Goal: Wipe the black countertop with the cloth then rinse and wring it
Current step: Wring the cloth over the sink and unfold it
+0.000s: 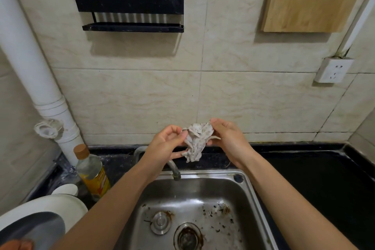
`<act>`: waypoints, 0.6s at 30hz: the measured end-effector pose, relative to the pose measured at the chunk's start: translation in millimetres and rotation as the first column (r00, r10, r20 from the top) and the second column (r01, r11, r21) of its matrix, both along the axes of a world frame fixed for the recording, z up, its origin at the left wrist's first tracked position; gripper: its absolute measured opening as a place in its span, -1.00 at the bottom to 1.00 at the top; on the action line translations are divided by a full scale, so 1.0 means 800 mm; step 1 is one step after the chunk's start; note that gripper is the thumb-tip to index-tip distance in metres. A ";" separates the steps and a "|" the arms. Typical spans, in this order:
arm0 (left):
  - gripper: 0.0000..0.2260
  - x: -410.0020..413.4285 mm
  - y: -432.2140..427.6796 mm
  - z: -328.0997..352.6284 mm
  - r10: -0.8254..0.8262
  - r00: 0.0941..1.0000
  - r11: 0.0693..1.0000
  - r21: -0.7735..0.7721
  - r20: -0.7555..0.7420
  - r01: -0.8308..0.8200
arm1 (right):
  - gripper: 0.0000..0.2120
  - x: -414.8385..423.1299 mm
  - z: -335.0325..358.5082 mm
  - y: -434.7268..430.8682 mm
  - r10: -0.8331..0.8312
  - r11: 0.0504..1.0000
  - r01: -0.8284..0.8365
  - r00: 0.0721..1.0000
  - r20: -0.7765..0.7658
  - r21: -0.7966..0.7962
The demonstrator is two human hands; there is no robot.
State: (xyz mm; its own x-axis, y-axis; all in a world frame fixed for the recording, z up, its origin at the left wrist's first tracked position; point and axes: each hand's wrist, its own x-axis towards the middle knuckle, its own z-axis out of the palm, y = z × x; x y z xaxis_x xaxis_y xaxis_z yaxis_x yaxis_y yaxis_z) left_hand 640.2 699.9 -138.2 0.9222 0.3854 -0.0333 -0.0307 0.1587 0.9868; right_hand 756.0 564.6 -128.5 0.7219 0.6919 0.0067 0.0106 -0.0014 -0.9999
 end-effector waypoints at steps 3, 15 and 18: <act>-0.72 0.002 -0.007 0.003 0.023 0.999 0.997 0.075 -0.030 -0.020 | -0.68 -0.005 0.007 0.004 -0.014 1.000 0.014 0.996 0.087 0.004; -0.82 0.002 0.027 0.029 -0.026 1.000 0.979 -0.202 0.007 0.027 | -0.66 0.014 0.019 0.003 -0.165 0.901 0.384 0.732 0.661 -0.201; -0.82 0.004 0.024 0.029 0.016 1.000 0.979 -0.203 0.014 -0.013 | -0.65 0.010 0.014 0.011 -0.274 0.934 0.346 0.855 0.440 -0.091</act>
State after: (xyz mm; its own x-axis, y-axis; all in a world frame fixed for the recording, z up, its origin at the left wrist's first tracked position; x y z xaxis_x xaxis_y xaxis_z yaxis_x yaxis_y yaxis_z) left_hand 643.3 719.5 -114.8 0.9174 0.3857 -0.0982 -0.0493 0.3550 0.9336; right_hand 764.1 573.7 -117.0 0.8543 0.4497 0.2609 0.3946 -0.2341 -0.8885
